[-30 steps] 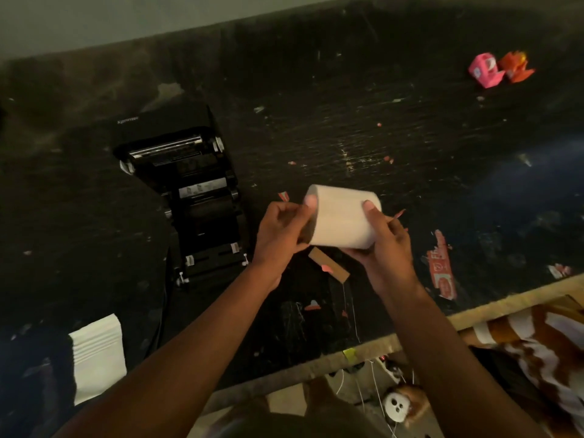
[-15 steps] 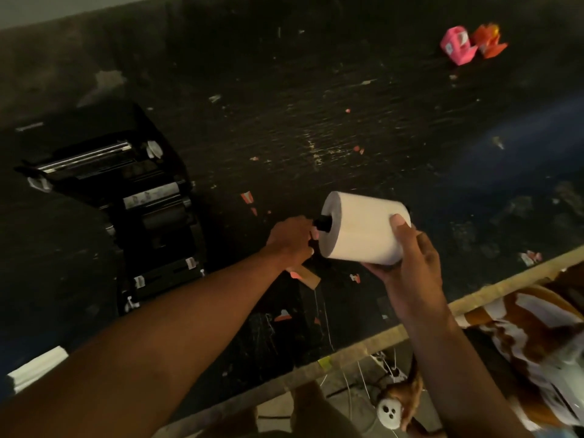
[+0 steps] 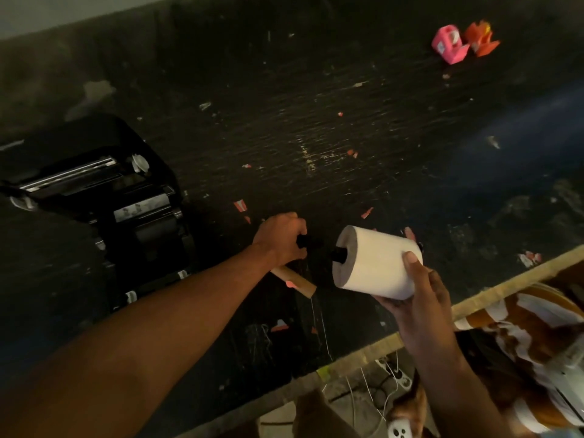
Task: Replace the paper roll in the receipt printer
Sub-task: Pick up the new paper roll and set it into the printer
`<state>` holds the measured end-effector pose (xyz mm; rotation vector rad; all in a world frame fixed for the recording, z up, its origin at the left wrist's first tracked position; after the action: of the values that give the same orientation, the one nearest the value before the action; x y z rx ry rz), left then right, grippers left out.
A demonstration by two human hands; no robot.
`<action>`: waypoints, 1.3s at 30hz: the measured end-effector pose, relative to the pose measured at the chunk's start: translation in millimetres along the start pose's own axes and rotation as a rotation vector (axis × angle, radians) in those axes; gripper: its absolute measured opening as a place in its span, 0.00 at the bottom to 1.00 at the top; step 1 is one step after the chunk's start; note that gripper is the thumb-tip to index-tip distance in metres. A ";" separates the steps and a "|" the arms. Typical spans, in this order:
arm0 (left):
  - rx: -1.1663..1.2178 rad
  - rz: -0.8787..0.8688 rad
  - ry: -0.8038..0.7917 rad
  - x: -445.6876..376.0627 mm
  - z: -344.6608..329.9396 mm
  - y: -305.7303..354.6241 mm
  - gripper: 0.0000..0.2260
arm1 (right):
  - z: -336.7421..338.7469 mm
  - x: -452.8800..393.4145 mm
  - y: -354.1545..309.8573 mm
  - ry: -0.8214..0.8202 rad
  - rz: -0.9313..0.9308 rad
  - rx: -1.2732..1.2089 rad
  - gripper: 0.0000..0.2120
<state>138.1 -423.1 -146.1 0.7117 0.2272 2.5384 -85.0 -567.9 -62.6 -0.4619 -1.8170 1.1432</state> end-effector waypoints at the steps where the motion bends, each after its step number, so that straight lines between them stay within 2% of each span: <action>1: 0.103 0.049 0.008 -2.5 7.2 -4.6 0.16 | -1.7 2.6 -1.0 -0.019 0.012 0.002 0.19; 3: 0.493 0.218 -0.033 -1.9 23.9 -19.6 0.14 | -5.0 5.7 -3.7 -0.026 0.018 0.008 0.22; 6: 1.352 0.401 -0.312 25.4 34.2 -27.6 0.11 | -7.5 7.4 0.7 0.045 -0.049 -0.036 0.17; 7: 1.541 0.403 -0.377 37.9 37.8 -28.4 0.12 | -11.7 8.2 -0.2 0.044 -0.056 -0.048 0.17; 9: 1.693 0.358 -0.429 61.7 43.8 -32.9 0.15 | -23.9 11.6 -3.6 0.023 -0.055 -0.052 0.14; 11: 1.698 0.335 -0.423 83.3 45.0 -39.1 0.16 | -39.1 16.5 -8.7 -0.011 -0.048 -0.048 0.07; 12: 1.676 0.330 -0.403 92.3 45.5 -42.7 0.16 | -47.0 18.6 -11.4 -0.025 -0.042 -0.046 0.07; 17: 1.568 0.259 -0.237 133.7 58.2 -61.1 0.14 | -89.8 32.3 -3.5 -0.137 -0.049 0.017 0.12; 20: 1.500 0.237 -0.085 157.5 69.5 -82.2 0.15 | -111.0 45.3 6.0 -0.167 -0.046 0.075 0.14; 23: 1.435 0.227 0.051 182.6 80.3 -102.8 0.14 | -129.9 59.2 15.0 -0.202 -0.018 0.125 0.21; 28: 1.279 0.224 0.247 219.6 91.9 -132.8 0.17 | -166.0 85.5 23.6 -0.313 0.086 0.229 0.17; 30: 1.306 0.254 0.260 232.0 89.2 -147.5 0.17 | -180.3 94.7 28.2 -0.346 0.132 0.247 0.18; 35: 1.600 0.346 0.174 269.6 64.5 -174.0 0.16 | -219.3 126.8 35.9 -0.478 0.354 0.398 0.19; 39: 1.709 0.466 0.368 300.4 50.6 -195.4 0.21 | -256.2 163.1 54.1 -0.646 0.516 0.475 0.21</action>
<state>22.0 -102.4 -24.9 0.7926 2.7297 2.2636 39.4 -295.8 12.2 -0.2992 -1.8989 2.2173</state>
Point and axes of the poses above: each hand's wrist, its own x-axis away from the middle knuckle, its own z-axis out of the back of the hand, y = z × x, the point moved 8 cm from there along -x, towards the middle knuckle, and after that the axes turned 11 degrees about z, right-handed, at the moved point
